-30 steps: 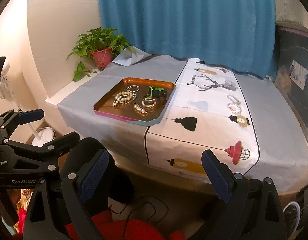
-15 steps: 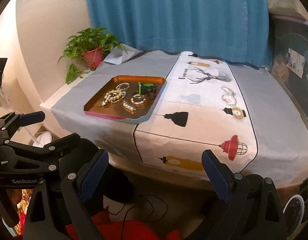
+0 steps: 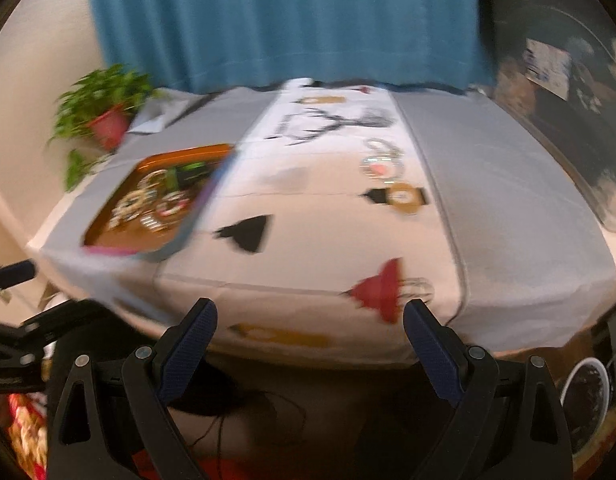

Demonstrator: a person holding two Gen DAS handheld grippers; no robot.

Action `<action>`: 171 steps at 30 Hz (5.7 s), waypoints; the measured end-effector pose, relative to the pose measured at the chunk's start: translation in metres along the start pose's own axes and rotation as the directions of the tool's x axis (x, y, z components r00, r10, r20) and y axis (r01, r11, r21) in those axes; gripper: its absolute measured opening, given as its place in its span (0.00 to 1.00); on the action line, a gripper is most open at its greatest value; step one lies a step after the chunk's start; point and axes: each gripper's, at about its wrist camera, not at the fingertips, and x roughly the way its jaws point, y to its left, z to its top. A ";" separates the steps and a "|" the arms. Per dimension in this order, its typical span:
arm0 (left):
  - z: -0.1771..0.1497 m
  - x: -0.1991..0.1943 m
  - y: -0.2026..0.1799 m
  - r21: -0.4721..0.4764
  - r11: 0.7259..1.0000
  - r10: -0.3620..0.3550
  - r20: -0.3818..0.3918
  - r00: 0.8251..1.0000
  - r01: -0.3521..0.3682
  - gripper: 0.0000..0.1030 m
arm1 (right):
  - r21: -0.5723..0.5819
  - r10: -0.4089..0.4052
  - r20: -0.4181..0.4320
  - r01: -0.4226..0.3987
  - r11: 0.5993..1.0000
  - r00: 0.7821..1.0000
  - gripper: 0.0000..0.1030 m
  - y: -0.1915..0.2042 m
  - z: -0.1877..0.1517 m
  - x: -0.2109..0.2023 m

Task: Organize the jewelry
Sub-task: 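Move both tools back toward the last jewelry on the runner, then grasp the gold keychain with the left tool while the right tool grasps the pink-heart crystal bracelet, then carry both items over the copper tray and open both tools to drop them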

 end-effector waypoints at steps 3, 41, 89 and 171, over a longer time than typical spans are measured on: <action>0.014 0.010 -0.004 0.009 1.000 0.002 -0.002 1.000 -0.002 0.99 | 0.024 -0.055 0.013 0.055 0.998 0.998 0.91 -0.030 0.016 0.017; 0.274 0.255 -0.166 0.006 0.946 -0.317 -0.193 0.929 0.324 0.99 | 0.082 -0.226 -0.074 0.232 0.969 0.971 0.99 -0.225 0.117 0.171; 0.090 -0.038 -0.012 0.092 0.958 -0.283 0.122 0.951 0.273 0.04 | -0.173 0.066 0.148 -0.040 0.984 0.987 0.08 -0.026 0.058 -0.054; 0.088 0.064 0.154 -0.160 0.960 -0.214 0.109 0.971 0.230 0.04 | -0.409 0.332 -0.034 -0.316 0.856 0.943 0.08 0.196 0.111 0.075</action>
